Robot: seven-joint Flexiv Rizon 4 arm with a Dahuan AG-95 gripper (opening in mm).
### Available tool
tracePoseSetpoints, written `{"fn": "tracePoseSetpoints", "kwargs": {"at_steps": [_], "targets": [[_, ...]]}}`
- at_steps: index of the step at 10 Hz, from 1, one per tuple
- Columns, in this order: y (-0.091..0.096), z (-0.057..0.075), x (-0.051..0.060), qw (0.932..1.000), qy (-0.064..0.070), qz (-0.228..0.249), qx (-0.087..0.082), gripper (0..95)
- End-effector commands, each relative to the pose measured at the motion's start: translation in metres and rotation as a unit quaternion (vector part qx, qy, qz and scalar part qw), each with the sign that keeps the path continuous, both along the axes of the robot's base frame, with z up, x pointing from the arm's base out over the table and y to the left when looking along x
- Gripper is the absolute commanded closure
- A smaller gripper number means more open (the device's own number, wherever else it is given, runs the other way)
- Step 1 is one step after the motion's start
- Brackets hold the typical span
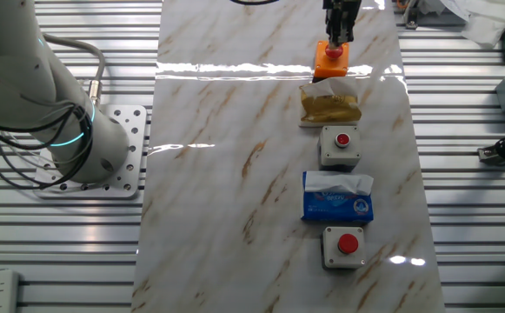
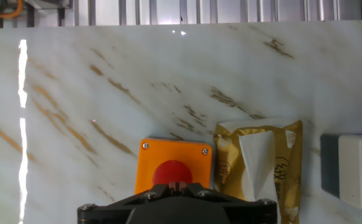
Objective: Press three buttons from left to right in sequence
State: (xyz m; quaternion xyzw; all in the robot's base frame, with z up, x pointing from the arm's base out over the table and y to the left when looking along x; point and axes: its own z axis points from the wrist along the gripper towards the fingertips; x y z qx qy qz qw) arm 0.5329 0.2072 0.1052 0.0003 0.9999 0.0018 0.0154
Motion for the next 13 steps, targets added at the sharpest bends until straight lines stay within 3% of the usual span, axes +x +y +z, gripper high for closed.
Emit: {"fn": "tracePoseSetpoints", "kwargs": {"at_steps": [1,13], "targets": [[0.0047,-0.0041,0.002,1.0,-0.001,-0.004,-0.002,95.0],[0.0054,-0.0135,0.0061,1.0,-0.004,-0.005,-0.005,95.0]]}}
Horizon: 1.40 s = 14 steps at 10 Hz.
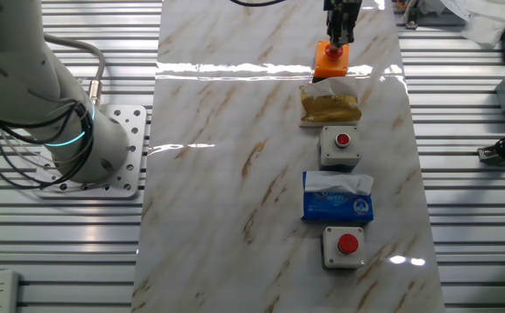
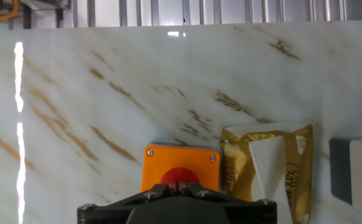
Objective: Press three buttons from left to right in sequence
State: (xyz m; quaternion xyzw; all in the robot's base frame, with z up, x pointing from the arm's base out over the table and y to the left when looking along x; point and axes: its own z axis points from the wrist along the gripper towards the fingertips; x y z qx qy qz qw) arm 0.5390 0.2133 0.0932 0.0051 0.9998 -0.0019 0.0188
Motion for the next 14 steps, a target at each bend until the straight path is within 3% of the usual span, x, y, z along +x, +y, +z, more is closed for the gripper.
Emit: {"fn": "tracePoseSetpoints", "kwargs": {"at_steps": [1,4,5,7,11,14], "targets": [[-0.002,-0.004,0.001,1.0,0.0,0.0,-0.002,95.0],[-0.005,-0.015,0.003,1.0,-0.001,0.003,-0.008,95.0],[-0.005,-0.018,0.003,0.9999,-0.008,0.004,-0.007,95.0],[-0.004,-0.019,0.004,0.9999,-0.007,0.003,-0.007,95.0],[0.004,0.001,0.005,1.0,0.002,0.001,-0.01,95.0],[0.007,0.032,-0.002,0.9999,0.014,0.0,0.0,95.0]]}}
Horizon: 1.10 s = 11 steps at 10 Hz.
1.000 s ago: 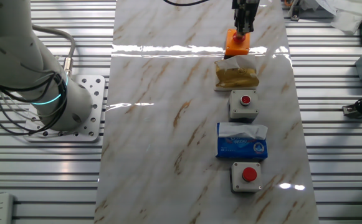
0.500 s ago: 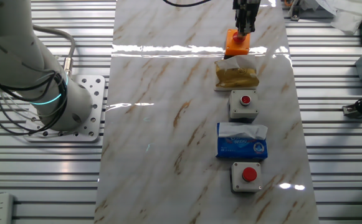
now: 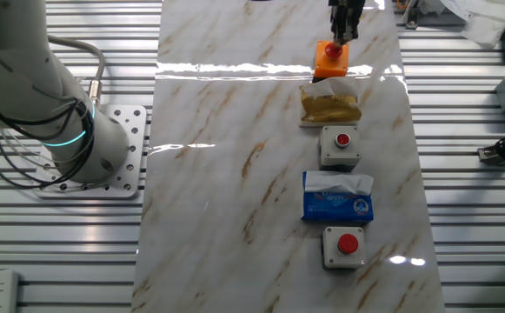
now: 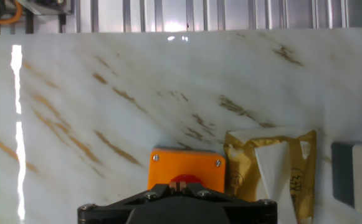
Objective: Press three buttons from left to right in sequence
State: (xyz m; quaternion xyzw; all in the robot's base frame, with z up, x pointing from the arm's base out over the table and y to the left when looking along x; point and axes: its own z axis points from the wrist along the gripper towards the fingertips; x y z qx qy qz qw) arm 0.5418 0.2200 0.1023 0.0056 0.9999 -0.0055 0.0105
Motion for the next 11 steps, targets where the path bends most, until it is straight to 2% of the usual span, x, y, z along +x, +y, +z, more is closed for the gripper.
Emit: {"fn": "tracePoseSetpoints", "kwargs": {"at_steps": [1,4,7,11], "targets": [[0.002,0.03,-0.008,1.0,0.009,0.0,0.004,95.0],[0.005,0.047,-0.015,0.9999,0.016,0.001,0.005,95.0],[0.001,0.052,-0.016,0.9998,0.018,0.001,0.005,95.0],[-0.019,0.068,-0.019,0.9996,0.021,0.014,0.011,95.0]]}}
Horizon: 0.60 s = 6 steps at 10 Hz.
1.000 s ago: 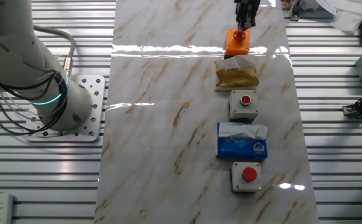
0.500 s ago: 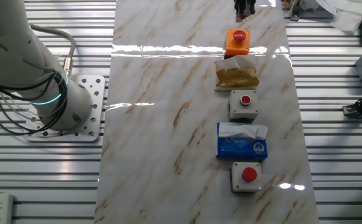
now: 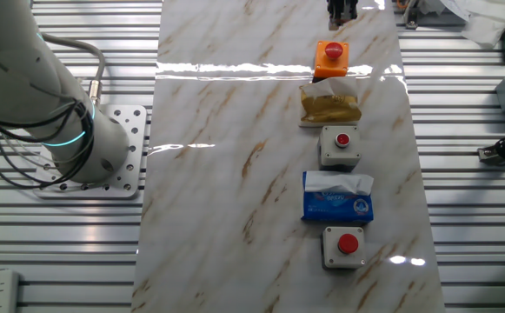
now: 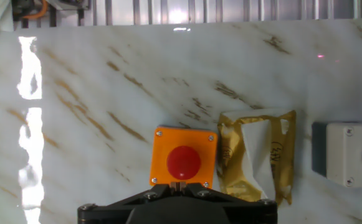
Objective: Press three buttons from left to right in sequence
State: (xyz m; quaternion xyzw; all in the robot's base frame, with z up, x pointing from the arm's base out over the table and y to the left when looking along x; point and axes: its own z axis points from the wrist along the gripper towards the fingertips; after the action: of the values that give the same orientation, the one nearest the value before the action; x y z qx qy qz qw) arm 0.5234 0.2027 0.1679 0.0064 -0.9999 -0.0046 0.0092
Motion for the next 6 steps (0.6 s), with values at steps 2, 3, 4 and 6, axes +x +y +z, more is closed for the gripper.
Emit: {"fn": "tracePoseSetpoints", "kwargs": {"at_steps": [2,3,4,6], "targets": [[-0.025,0.016,-0.004,0.9999,0.004,0.016,0.003,95.0],[-0.046,0.022,-0.009,0.9998,0.003,0.021,0.002,95.0],[-0.058,0.025,-0.013,0.9996,0.003,0.027,-0.001,95.0],[-0.096,0.032,-0.031,0.9989,-0.001,0.047,-0.002,95.0]]}}
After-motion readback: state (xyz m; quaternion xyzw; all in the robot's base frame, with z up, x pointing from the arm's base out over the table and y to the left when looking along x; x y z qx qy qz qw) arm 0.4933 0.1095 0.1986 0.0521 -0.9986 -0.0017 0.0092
